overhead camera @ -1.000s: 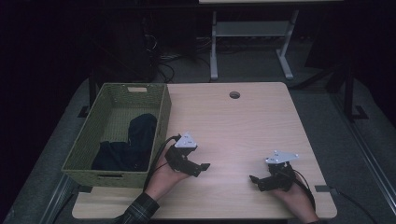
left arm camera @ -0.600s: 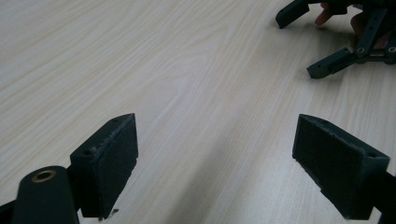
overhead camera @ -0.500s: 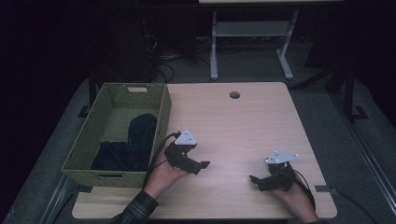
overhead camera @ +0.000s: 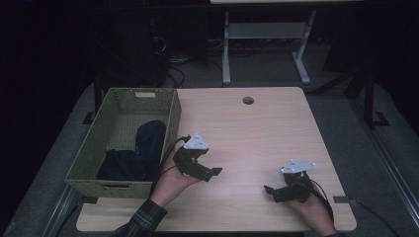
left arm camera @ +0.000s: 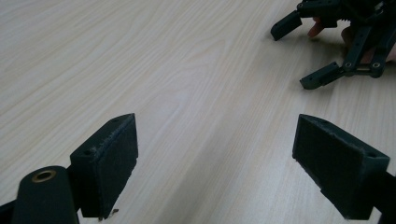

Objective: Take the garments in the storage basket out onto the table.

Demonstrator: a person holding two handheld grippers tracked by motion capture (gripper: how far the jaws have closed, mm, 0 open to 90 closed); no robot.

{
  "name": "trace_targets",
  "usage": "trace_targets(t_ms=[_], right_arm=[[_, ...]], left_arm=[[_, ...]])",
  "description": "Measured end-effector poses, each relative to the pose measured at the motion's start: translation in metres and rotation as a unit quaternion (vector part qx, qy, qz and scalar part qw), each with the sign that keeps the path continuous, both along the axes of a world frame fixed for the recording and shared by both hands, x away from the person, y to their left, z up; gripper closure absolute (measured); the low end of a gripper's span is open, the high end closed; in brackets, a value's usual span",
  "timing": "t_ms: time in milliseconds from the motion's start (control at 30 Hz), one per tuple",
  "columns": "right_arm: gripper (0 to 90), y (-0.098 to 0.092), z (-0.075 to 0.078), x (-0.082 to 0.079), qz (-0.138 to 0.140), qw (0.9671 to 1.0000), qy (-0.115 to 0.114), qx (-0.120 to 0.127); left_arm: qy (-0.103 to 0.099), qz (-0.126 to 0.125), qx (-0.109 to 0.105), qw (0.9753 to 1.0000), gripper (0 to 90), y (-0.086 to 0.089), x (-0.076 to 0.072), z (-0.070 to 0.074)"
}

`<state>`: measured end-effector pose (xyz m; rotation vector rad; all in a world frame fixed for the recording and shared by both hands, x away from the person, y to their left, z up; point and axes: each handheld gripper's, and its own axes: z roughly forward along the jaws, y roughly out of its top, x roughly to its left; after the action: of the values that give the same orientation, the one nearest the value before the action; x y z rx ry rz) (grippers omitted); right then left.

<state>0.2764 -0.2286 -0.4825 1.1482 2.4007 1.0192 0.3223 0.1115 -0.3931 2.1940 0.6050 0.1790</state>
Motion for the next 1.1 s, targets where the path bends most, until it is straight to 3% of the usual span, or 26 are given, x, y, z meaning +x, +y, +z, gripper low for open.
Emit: trace_targets(t_ms=[200,300,633,1100], right_arm=[[3.3,0.0,0.0,0.0,0.0,1.0,0.0,0.0],[3.3,0.0,0.0,0.0,0.0,1.0,0.0,0.0],[3.3,0.0,0.0,-0.001,-0.002,1.0,0.0,0.0],[3.3,0.0,0.0,-0.001,-0.002,1.0,0.0,0.0]], left_arm=[[-0.002,-0.009,0.009,0.9999,13.9,0.0,0.006,0.005],[-0.002,-0.015,-0.001,0.9999,13.9,0.0,0.009,0.009],[-0.002,-0.039,0.007,0.9992,14.3,0.004,0.016,0.019],[0.012,-0.03,0.016,0.9993,14.3,0.009,0.016,0.035]])
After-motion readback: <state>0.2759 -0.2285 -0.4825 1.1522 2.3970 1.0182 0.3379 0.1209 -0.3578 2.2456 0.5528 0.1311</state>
